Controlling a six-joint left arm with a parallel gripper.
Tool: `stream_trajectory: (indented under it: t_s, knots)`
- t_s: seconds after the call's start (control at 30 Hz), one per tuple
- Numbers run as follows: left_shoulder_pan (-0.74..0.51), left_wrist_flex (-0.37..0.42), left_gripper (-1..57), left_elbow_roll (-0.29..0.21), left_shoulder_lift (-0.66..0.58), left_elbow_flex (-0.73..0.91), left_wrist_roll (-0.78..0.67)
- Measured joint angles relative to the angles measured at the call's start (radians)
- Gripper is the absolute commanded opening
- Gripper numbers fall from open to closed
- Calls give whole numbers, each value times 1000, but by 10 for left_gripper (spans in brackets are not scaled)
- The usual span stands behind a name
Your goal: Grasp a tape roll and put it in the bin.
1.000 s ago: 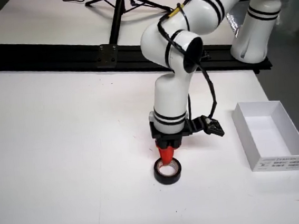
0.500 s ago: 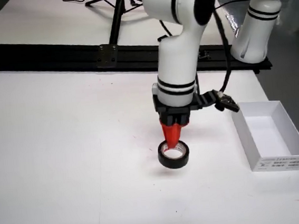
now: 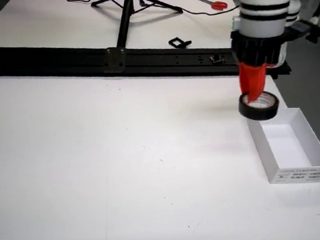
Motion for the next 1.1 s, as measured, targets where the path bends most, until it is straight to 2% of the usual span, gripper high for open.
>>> stream_trajectory:
  t_s: [0.2,0.43,0.67,1.1]
  knots:
    - [47,-16,-7,23,-137,168,-14]
    - [73,-42,-8,35,-189,288,-32]
    - [93,-89,-8,35,-170,358,-68]
    - [139,-159,-9,5,-71,412,-164]
